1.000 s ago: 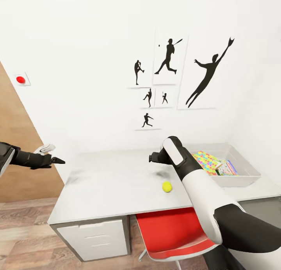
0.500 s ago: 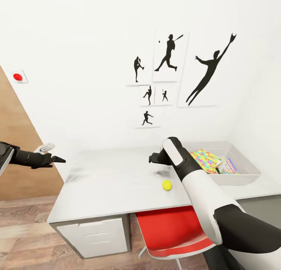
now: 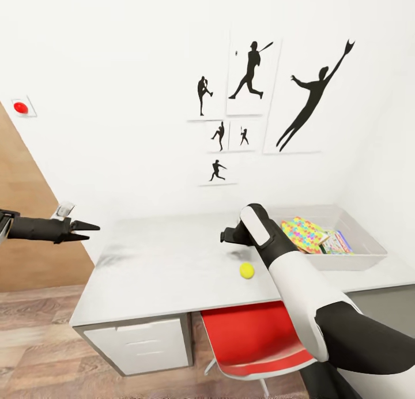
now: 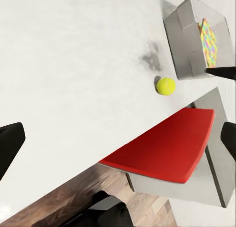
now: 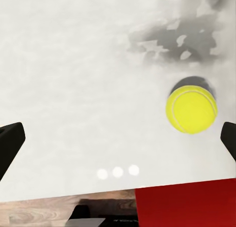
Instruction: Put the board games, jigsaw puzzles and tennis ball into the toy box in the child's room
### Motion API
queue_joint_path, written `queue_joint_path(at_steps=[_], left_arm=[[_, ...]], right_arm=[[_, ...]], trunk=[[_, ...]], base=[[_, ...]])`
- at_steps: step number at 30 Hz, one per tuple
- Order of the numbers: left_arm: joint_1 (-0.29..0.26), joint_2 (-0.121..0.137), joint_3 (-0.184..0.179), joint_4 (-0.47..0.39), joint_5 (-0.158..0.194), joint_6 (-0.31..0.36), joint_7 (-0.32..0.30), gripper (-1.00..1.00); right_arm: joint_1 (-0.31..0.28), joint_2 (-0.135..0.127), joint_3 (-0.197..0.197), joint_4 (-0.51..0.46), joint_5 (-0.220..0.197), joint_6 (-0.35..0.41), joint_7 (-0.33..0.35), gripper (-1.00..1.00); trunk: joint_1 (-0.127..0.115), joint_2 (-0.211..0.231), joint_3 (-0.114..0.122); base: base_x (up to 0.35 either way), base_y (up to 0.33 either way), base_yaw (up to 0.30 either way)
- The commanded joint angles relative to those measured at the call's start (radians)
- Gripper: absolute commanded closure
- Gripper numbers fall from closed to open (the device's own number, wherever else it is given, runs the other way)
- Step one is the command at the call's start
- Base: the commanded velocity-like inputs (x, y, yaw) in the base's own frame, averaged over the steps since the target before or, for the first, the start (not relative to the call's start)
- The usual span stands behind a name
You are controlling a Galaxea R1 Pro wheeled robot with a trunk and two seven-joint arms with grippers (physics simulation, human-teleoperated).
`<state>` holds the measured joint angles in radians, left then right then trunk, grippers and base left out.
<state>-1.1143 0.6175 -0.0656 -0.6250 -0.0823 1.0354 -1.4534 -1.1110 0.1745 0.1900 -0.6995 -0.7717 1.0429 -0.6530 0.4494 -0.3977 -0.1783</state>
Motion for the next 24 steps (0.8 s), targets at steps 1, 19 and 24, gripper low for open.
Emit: queue_joint_path(at_steps=[1, 19, 24], left_arm=[[-0.001, 0.005, -0.002, -0.001, -0.008, 0.011, -0.026, -1.00], [-0.024, 0.047, -0.001, -0.007, -0.005, 0.009, -0.117, -1.00], [-0.024, 0.056, 0.033, -0.007, -0.002, 0.007, -0.117, -1.00]], right_arm=[[-0.001, 0.000, 0.001, 0.000, -0.009, 0.002, -0.010, -1.00], [-0.003, 0.000, -0.003, 0.001, -0.005, -0.002, -0.012, -1.00], [-0.002, 0.000, 0.000, 0.001, 0.000, -0.008, -0.012, -1.00]], trunk=[[0.001, -0.002, -0.004], [0.001, -0.002, -0.034], [0.001, -0.002, -0.042]], base=[[0.000, 0.000, 0.000], [0.000, 0.000, 0.000], [0.000, 0.000, 0.000]])
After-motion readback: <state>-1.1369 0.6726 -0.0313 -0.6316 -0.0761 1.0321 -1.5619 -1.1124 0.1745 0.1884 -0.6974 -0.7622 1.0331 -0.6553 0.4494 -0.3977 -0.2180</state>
